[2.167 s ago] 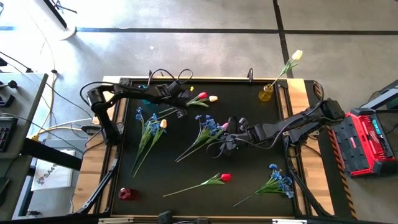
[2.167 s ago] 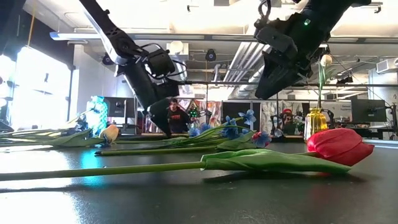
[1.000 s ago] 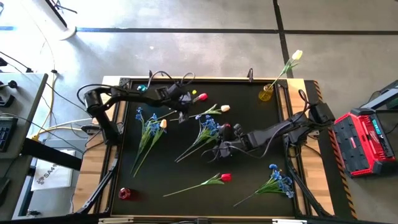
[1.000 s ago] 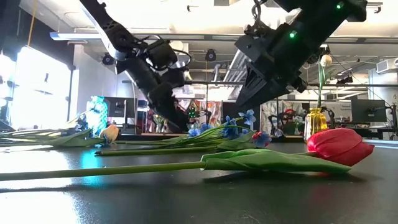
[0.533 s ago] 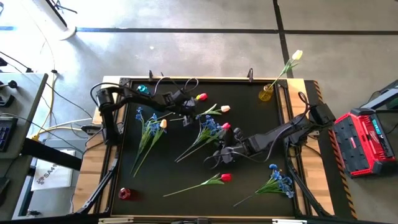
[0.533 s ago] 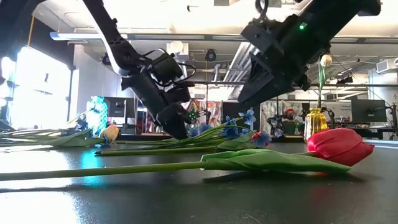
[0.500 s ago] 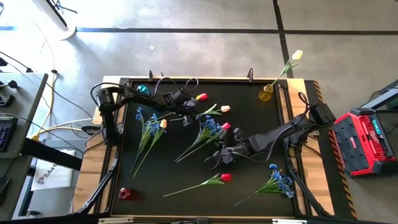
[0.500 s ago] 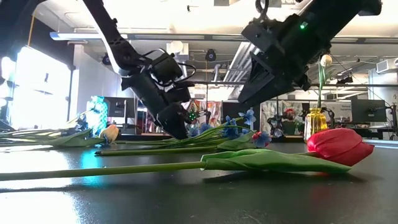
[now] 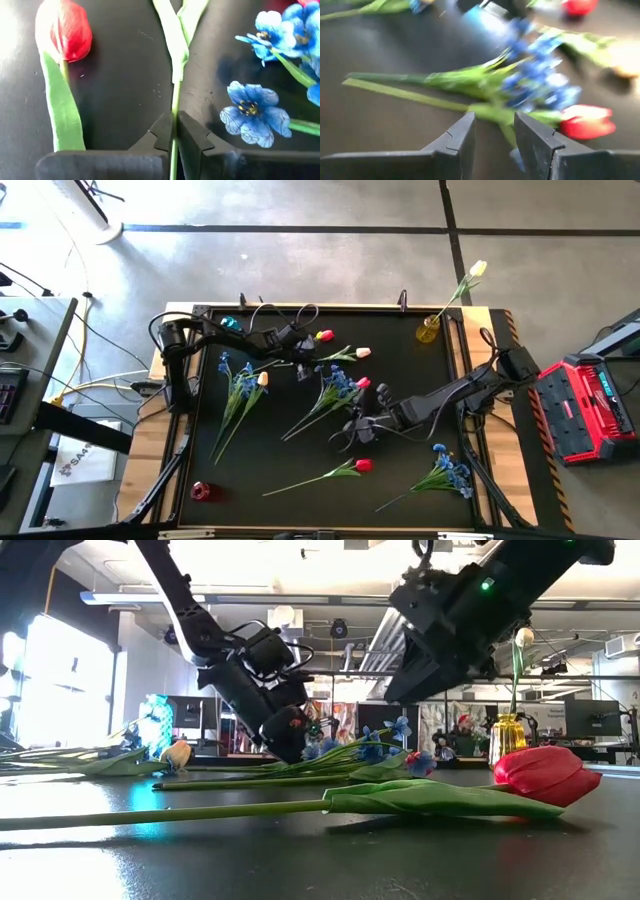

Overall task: Sort flowers into vase by color
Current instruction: Put the top yellow flower into the yellow vase

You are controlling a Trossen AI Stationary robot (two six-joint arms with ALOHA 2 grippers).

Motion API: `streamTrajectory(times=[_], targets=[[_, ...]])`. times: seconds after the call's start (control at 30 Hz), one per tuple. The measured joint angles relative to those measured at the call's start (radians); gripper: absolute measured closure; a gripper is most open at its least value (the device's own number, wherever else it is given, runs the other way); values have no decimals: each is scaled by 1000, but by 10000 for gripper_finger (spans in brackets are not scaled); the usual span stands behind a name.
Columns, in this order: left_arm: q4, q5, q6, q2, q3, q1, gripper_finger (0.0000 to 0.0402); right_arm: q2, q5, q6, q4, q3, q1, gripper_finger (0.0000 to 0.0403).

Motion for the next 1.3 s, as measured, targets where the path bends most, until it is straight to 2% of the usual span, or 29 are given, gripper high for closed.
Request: streamTrajectory(times=[0.2,0.37,0.5,0.63,0.8,0.93,1.1,1.3], targets=[[55,-21,-55,-35,-5,13,400,-107,225,80,-155,0,65,279],[115,-21,-82,-100,-2,21,401,-149,270,161,-241,0,86,279],[170,1,-106,-150,-3,7,401,-115,278,208,-251,1,88,279],[233,45,-131,-180,-6,-32,401,-66,358,319,-307,1,104,279],[367,147,-168,-189,-6,-79,401,-33,331,476,-441,0,107,279],[436,165,-174,-189,-6,-106,401,-32,303,535,-500,0,108,279],[604,165,-169,-181,-30,-154,401,-32,323,392,-514,0,107,279],[888,162,-190,-180,-148,-180,401,-56,345,369,-519,1,94,279]])
